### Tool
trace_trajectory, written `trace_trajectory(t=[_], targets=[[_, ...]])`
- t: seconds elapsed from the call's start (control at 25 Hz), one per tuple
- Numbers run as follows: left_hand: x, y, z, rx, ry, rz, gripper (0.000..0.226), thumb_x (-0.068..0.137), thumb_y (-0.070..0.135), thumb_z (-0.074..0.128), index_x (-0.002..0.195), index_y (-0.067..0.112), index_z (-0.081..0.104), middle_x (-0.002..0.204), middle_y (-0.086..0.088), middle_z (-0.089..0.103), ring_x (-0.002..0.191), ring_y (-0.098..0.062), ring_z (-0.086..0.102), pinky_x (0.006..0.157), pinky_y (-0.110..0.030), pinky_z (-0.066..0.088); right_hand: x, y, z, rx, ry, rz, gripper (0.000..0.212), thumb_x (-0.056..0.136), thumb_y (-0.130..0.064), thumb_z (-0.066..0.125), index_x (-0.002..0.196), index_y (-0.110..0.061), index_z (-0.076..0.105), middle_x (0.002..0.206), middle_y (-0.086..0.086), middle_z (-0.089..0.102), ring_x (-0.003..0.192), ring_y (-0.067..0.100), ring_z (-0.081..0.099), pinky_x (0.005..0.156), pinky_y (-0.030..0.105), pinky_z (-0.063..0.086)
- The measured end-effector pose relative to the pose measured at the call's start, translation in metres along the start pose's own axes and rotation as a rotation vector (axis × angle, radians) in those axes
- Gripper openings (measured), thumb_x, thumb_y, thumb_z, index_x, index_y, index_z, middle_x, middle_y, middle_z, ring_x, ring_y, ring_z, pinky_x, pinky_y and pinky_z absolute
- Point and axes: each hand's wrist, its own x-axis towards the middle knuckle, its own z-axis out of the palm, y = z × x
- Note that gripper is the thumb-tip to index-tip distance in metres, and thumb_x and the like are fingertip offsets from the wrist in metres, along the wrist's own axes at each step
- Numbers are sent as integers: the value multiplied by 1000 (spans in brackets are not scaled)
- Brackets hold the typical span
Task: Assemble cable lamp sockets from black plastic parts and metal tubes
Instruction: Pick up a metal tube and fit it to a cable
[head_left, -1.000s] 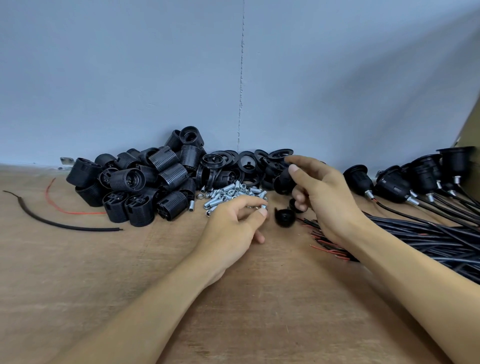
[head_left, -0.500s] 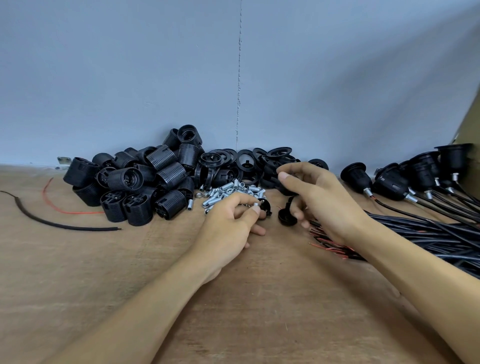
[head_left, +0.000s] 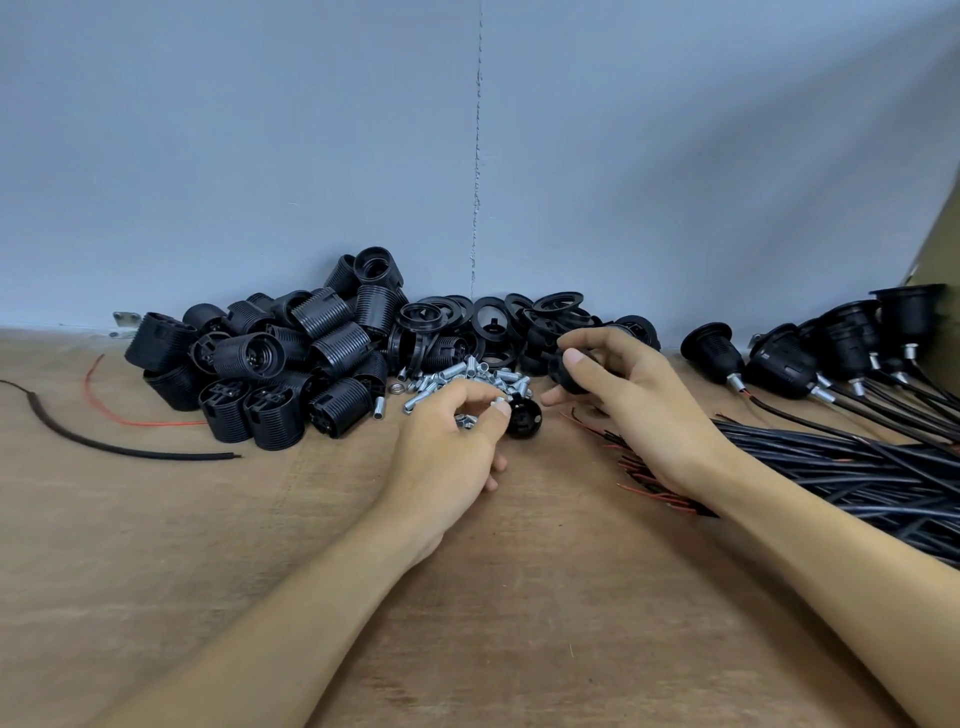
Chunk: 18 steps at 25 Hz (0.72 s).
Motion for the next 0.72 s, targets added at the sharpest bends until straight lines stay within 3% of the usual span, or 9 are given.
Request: trace_trajectory(t=[0.12, 0.2, 0.28, 0.36, 0.44, 0.56, 0.64, 0.72], targets=[[-1, 0, 1, 40, 1, 8, 8, 99, 18, 63, 99, 24, 69, 98, 5, 68, 53, -3, 63, 45, -17, 46, 2, -1, 1, 73, 35, 16, 14, 102, -23, 54, 111, -20, 65, 80, 0, 62, 73, 19, 72, 80, 45, 58], [-1, 0, 1, 44, 13, 12, 10, 100, 18, 62, 98, 26, 68, 98, 4, 68, 56, -3, 65, 45, -18, 46, 1, -3, 5, 119, 27, 55, 16, 100, -21, 53, 101, -16, 68, 66, -4, 53, 55, 18, 57, 64, 48, 58], [-1, 1, 1, 57, -17, 7, 12, 101, 18, 60, 98, 28, 66, 99, 6, 70, 62, -5, 68, 46, -18, 47, 0, -5, 6, 8, 21, 80, 17, 95, -31, 61, 88, -18, 68, 60, -2, 48, 47, 16, 45, 47, 33, 50], [-2, 3, 1, 69, -70, -1, 13, 102, 19, 58, 101, 29, 65, 97, 7, 75, 66, -7, 71, 47, -18, 47, -2, -5, 3, -175, -50, 96, 22, 90, -40, 70, 79, -22, 65, 58, 3, 48, 44, 16, 39, 42, 26, 37], [-2, 3, 1, 65, -94, -7, 13, 103, 19, 56, 103, 29, 65, 97, 7, 77, 71, -8, 73, 46, -17, 45, -3, -6, 2, -163, -168, 151, 22, 92, -35, 70, 77, -18, 66, 60, 8, 47, 43, 15, 37, 41, 24, 34], [-3, 3, 1, 38, -90, -13, 13, 104, 18, 56, 104, 28, 64, 95, 6, 77, 79, -7, 75, 45, -17, 45, -5, -7, 7, -25, -268, 226, 19, 96, -23, 67, 89, -6, 70, 67, 8, 62, 50, 18, 58, 46, 27, 51], [-3, 3, 1, 36, -79, -14, 13, 103, 18, 56, 104, 28, 64, 96, 6, 77, 83, -5, 75, 45, -17, 45, -4, -4, 10, -24, -152, 221, 14, 96, -20, 67, 96, -7, 72, 82, 8, 74, 68, 18, 74, 61, 31, 61], [-3, 3, 1, 28, -73, -15, 14, 103, 17, 56, 103, 29, 64, 99, 6, 76, 82, -4, 75, 44, -17, 45, -1, 0, 9, -92, 25, 162, 11, 96, -24, 67, 100, -15, 72, 93, 7, 75, 79, 17, 76, 71, 33, 63]])
